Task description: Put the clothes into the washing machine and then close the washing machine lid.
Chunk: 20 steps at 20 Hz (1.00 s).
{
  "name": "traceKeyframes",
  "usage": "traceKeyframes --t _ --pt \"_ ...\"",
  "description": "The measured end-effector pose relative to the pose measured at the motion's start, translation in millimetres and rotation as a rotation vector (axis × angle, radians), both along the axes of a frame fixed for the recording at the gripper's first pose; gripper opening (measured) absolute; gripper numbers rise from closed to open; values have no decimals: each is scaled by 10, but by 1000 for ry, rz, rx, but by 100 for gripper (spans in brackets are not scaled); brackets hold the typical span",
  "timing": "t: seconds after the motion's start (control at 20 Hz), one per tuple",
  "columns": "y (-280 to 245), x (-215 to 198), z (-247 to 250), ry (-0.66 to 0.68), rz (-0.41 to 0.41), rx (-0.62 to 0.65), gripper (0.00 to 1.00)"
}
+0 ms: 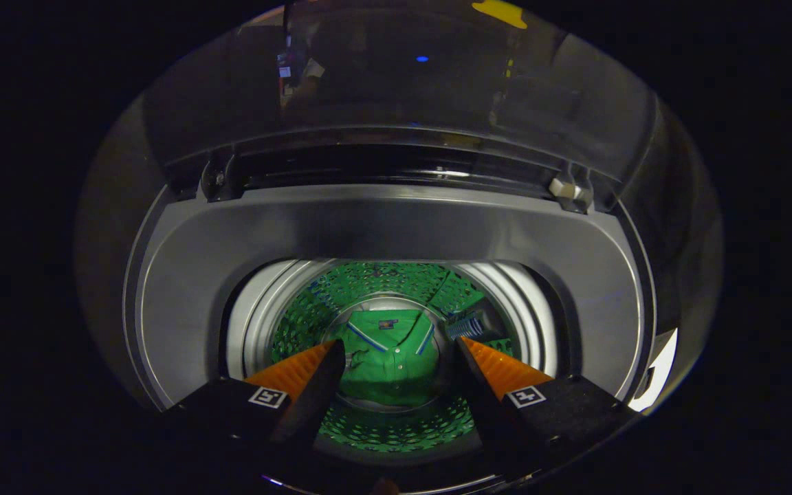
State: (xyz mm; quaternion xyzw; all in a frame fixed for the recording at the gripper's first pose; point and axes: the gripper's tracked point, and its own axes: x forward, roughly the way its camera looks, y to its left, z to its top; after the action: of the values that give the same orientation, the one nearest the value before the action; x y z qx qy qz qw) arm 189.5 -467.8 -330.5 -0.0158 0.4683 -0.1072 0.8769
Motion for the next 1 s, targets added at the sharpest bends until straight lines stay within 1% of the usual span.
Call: traceKeyframes --t 0.15,0.3,0.45,0.6,0.75,1.0 --pt "15 -55 132 -19 11 1 99" --pt "40 -87 415 -65 29 -2 99" --pt "95 -84 867 -139 48 1 99" --pt "142 -25 1298 -203 48 16 99" --pt "155 114 1817 -272 60 2 99" --pt "114 483 2751 -398 53 -37 99"
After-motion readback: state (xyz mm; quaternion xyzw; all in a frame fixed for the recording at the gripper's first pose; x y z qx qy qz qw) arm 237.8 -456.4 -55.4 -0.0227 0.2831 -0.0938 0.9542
